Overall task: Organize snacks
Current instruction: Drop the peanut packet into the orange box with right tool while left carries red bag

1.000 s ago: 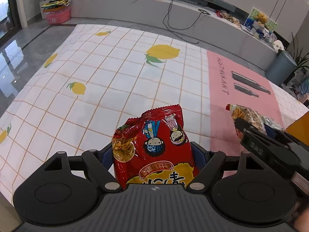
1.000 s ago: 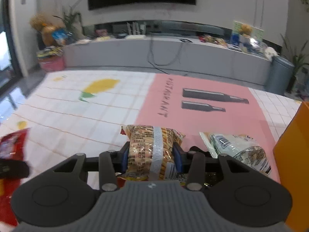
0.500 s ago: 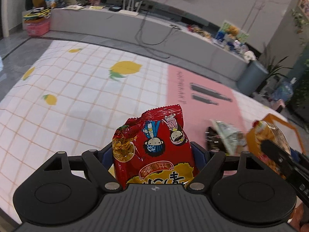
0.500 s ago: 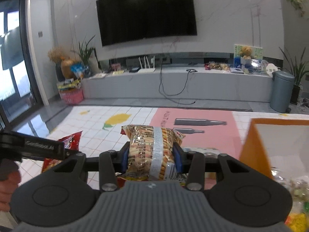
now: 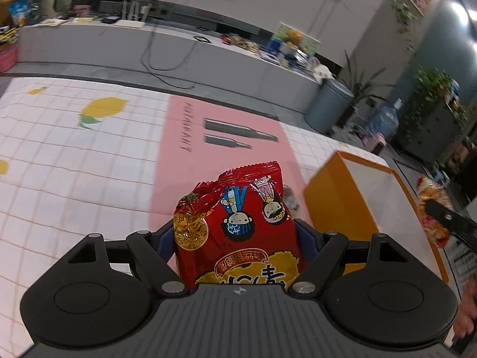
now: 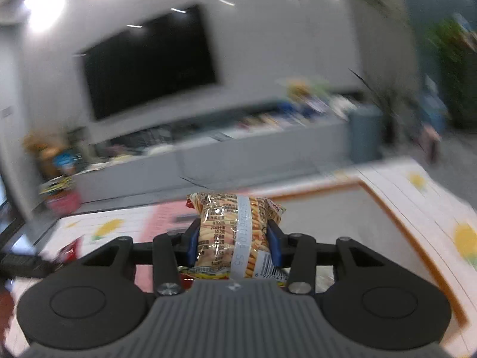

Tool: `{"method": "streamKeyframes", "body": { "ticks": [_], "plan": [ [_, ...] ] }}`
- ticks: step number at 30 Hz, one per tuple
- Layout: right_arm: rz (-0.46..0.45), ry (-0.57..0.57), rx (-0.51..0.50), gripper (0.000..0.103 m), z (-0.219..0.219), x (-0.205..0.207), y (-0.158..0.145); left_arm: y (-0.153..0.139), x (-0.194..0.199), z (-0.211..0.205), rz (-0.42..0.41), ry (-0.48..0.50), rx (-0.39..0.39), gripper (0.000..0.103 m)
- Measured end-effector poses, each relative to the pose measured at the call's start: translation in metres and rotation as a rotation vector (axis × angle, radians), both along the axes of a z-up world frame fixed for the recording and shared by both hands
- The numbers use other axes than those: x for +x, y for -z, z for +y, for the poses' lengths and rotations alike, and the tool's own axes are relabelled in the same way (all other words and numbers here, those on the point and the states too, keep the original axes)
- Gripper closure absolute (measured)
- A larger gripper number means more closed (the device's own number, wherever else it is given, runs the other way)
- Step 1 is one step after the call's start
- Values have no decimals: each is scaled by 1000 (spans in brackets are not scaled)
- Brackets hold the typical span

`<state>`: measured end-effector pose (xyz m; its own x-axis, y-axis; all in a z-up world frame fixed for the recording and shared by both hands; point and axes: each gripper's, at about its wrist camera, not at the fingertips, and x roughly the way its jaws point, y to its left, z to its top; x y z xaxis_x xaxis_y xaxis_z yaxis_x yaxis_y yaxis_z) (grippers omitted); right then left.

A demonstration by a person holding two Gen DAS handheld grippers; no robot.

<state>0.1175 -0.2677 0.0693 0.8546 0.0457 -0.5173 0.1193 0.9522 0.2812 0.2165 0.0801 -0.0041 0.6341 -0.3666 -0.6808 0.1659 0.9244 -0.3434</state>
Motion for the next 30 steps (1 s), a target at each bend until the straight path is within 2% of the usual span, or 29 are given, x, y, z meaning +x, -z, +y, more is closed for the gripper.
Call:
{"method": "streamKeyframes", "body": {
  "ticks": [4, 8, 17, 22, 23, 25, 26, 27, 30],
  "plan": [
    [127, 73, 167, 60, -43, 17, 28, 5, 0, -19, 4, 42, -5, 12],
    [237, 88, 295, 60, -57, 38, 57, 10, -4, -34, 5, 71, 4, 12],
    [350, 17, 279, 60, -44, 92, 68, 18, -3, -45, 22, 90, 23, 12],
    [382, 1, 300, 59, -43, 102, 80, 22, -2, -50, 31, 95, 37, 12],
    [379, -16, 296, 57, -41, 103, 80, 22, -3, -51, 32, 97, 40, 12],
    [378, -29, 298, 43, -40, 102, 79, 23, -3, -53, 33, 100, 45, 12],
    [375, -39, 302, 26, -40, 100, 78, 23, -4, -53, 33, 101, 47, 12],
    [357, -52, 309, 23, -40, 97, 75, 23, -4, -54, 33, 103, 47, 12],
    [303, -55, 301, 25, -43, 86, 62, 20, -7, -54, 26, 108, 45, 12]
  ]
}}
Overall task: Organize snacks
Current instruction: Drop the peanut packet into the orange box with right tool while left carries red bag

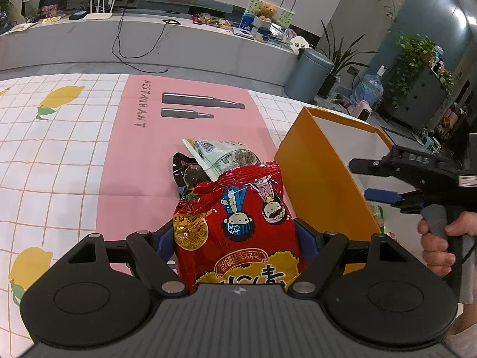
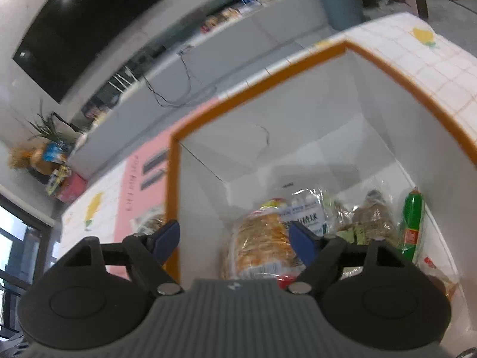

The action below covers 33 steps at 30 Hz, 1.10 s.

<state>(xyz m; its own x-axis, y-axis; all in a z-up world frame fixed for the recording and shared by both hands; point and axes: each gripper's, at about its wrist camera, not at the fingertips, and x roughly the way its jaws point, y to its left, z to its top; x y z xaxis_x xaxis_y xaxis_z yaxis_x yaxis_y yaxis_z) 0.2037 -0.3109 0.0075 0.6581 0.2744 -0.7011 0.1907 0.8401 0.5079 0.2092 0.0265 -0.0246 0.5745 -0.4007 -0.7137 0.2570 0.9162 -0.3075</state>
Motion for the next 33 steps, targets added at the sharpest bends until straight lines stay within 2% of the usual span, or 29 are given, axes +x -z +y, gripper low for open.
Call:
{"method": "streamKeyframes", "body": {
  "ticks": [3, 5, 7, 8, 11, 16, 19, 26, 33],
  "plan": [
    [-32, -15, -85, 46, 5, -8, -10, -2, -2, 0, -7, 1, -8, 12],
    [-22, -58, -156, 77, 13, -6, -8, -3, -4, 0, -9, 0, -13, 12],
    [4, -126, -204, 97, 23, 0, 0, -3, -4, -1, -9, 3, -12, 12],
    [26, -149, -213, 100, 26, 3, 5, -3, -4, -2, -9, 4, -10, 12],
    [89, -179, -258, 103, 35, 15, 19, -2, -4, -3, -8, 11, -4, 12],
    [173, -182, -445, 103, 47, 23, 27, -1, -2, -3, -6, 14, 2, 12],
    [214, -199, -445, 103, 42, 22, 34, -1, -2, -2, -6, 12, -2, 12],
    [131, -166, -408, 103, 38, 13, 22, -5, -7, -6, -22, 27, -2, 12],
    [-7, -78, -307, 102, 26, -16, -16, -16, -12, -7, -42, 41, -22, 12]
  ]
}}
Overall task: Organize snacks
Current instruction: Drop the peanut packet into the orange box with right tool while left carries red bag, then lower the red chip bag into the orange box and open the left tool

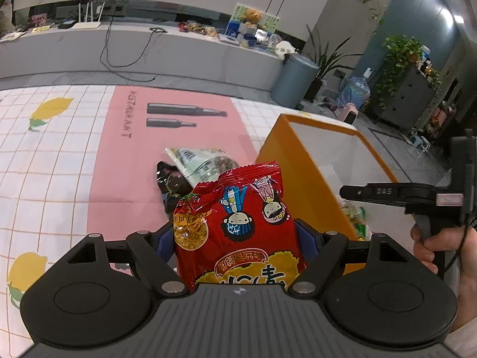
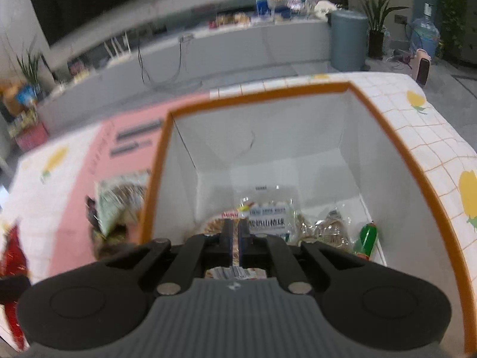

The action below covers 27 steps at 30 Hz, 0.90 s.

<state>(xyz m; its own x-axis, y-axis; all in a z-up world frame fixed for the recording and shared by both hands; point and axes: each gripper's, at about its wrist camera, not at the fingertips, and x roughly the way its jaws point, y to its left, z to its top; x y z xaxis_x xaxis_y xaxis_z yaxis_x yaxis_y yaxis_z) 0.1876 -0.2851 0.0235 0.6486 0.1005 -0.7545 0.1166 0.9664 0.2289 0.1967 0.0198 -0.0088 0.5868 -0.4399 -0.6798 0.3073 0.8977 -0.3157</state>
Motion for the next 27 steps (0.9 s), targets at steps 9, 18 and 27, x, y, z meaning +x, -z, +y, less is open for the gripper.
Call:
{"method": "streamKeyframes", "body": {
  "ticks": [9, 18, 27],
  "plan": [
    [-100, 88, 111, 102, -36, -61, -25, -27, -6, -12, -32, -5, -32, 12],
    [-149, 143, 139, 102, -70, -91, -37, -58, -8, -56, -65, 27, -32, 12],
    [-169, 206, 222, 101, -110, -106, -30, -60, 20, -138, -48, 107, -32, 12]
  ]
}}
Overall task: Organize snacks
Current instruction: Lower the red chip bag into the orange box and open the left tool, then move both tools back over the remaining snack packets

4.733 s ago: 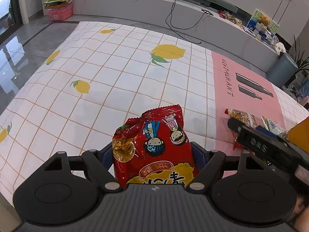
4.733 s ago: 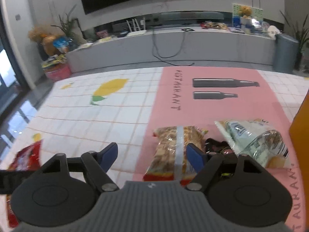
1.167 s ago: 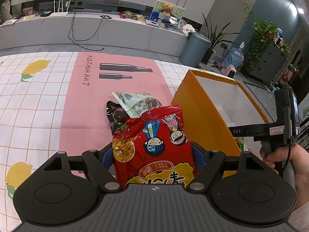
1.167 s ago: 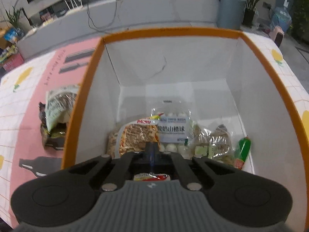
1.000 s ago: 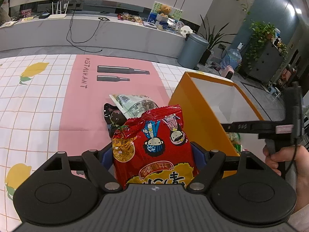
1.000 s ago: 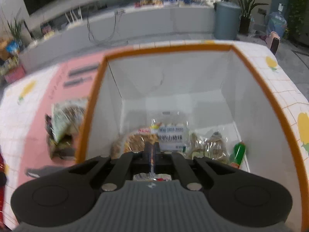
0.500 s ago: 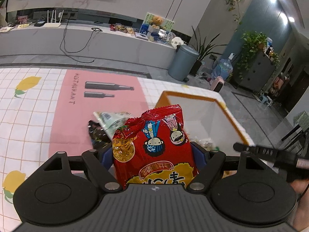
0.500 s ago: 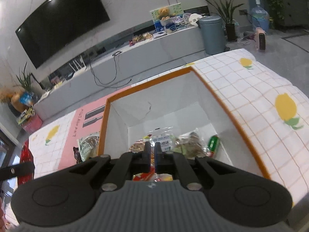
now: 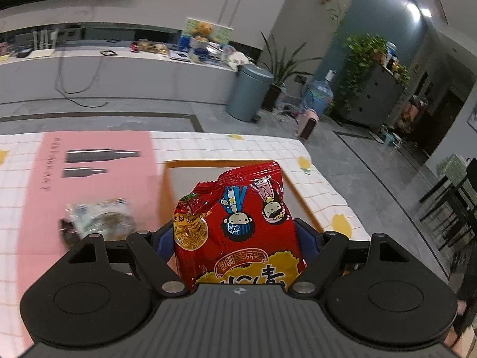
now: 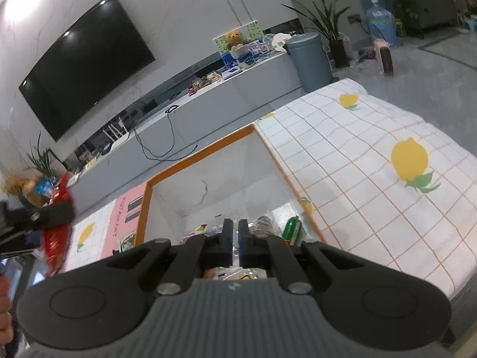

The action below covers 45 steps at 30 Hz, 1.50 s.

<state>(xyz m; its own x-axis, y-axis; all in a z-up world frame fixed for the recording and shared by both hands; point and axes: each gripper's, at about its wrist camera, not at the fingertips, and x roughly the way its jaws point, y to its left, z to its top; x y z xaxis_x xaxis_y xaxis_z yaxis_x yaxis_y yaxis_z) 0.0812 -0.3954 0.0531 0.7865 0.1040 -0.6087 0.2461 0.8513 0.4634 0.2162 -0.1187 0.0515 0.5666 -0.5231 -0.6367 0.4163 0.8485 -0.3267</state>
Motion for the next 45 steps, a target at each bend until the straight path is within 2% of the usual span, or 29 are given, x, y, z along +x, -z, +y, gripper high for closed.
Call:
{"method": "streamKeyframes", "body": {
  "ticks": [10, 19, 24, 28, 30, 33, 41, 45],
  "plan": [
    [-30, 23, 37, 101, -13, -9, -1, 52, 57, -84, 55, 6, 108, 12],
    [-40, 20, 74, 101, -15, -9, 1, 90, 91, -127, 106, -17, 189, 12],
    [-37, 30, 76, 101, -16, -10, 2, 102, 93, -146, 92, -6, 259, 12],
    [-31, 41, 67, 101, -18, -10, 3, 104, 94, -146, 95, -82, 225, 6],
    [-26, 51, 65, 101, -18, -12, 4, 104, 97, -140, 132, -82, 167, 4],
    [-19, 62, 60, 101, -20, -13, 4, 100, 97, -131, 170, -83, 122, 2],
    [-2, 60, 23, 101, -14, -9, 4, 70, 75, -110, 117, -52, 112, 2],
    [0, 39, 10, 101, -6, -5, 4, 45, 54, -87, 85, -41, 93, 2]
  ]
}}
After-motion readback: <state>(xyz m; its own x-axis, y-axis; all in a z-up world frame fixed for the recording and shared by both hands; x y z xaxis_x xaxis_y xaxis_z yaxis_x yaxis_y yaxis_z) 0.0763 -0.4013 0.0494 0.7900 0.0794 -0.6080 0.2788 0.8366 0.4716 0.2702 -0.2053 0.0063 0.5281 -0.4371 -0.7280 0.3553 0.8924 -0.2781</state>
